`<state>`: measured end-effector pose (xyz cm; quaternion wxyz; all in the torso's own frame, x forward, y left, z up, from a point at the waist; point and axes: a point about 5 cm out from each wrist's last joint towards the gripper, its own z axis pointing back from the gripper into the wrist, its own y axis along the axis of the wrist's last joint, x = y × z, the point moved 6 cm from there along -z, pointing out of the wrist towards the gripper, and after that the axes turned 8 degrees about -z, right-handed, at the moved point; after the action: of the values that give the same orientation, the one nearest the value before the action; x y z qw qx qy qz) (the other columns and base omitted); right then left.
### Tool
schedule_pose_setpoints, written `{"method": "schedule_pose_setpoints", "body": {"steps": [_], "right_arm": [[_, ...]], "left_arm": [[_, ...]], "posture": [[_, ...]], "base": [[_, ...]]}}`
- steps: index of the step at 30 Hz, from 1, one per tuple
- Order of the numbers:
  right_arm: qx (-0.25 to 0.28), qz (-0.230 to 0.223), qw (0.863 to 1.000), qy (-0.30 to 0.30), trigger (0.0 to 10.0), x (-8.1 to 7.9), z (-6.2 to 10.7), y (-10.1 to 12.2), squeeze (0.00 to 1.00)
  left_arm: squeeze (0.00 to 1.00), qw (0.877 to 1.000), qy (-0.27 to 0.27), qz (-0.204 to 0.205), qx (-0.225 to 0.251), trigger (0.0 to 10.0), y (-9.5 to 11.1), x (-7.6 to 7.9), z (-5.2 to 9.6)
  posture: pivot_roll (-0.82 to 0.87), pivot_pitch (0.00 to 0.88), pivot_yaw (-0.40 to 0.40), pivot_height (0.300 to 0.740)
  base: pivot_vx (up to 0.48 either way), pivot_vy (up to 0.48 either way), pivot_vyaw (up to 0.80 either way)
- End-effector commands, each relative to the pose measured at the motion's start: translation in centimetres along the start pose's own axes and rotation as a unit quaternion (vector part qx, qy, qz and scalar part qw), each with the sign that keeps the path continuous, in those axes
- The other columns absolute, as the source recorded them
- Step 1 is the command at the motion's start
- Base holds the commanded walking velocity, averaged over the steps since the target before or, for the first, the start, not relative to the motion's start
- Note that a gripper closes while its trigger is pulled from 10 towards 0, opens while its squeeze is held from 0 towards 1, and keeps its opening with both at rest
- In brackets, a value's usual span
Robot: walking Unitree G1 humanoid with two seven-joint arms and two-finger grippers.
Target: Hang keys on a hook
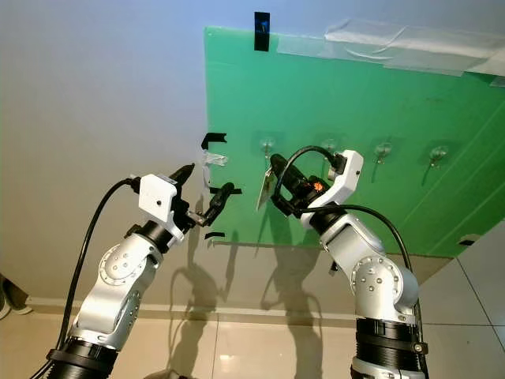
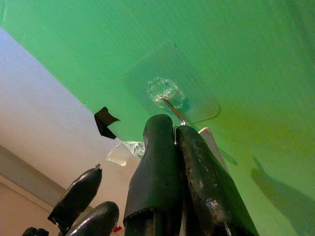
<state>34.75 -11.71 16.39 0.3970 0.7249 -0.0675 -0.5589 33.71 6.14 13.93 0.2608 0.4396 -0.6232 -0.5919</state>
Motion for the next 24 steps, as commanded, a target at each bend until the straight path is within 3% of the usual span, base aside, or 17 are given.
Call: {"method": "schedule_pose_setpoints", "body": {"steps": [1, 24], "right_arm": [[0.003, 0.0, 1.0, 0.007, 10.0, -0.4, -0.1, 0.3, 0.0], [0.013, 0.044, 0.999, 0.019, 10.0, -1.0, -1.0, 1.1, 0.0]], "left_arm": [[0.0, 1.0, -0.007, 0.003, -0.001, 10.0, 0.0, 0.3, -0.1], [0.0, 1.0, -0.007, 0.003, 0.0, 10.0, 0.1, 0.4, -0.2]], "posture": [[-0.08, 0.0, -0.032, 0.74], [-0.08, 0.0, -0.036, 0.74]], "base": [[0.0, 0.0, 0.0], [0.0, 0.0, 0.0]]}}
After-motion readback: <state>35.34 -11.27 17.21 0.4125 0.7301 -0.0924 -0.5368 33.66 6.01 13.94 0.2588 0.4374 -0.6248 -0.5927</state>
